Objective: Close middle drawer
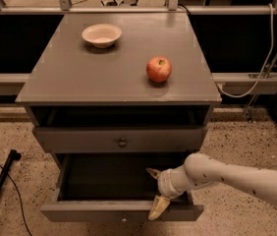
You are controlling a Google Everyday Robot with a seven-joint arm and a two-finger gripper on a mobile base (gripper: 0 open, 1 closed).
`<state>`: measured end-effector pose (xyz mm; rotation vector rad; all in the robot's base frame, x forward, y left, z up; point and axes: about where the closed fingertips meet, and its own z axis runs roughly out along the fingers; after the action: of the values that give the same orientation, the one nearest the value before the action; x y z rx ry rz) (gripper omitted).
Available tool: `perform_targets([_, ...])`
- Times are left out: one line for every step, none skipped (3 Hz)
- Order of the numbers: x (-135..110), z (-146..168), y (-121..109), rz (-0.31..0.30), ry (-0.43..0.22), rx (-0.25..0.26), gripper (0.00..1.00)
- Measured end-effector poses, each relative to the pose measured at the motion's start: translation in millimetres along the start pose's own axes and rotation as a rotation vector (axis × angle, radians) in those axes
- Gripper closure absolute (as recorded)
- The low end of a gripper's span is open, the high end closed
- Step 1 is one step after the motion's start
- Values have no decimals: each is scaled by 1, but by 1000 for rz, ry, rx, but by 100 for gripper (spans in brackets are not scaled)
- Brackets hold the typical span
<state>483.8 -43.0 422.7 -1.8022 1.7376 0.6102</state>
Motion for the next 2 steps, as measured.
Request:
perform_targets([10,-12,29,40,4,-1,0])
perform_targets([5,-32,45,38,-19,23,0])
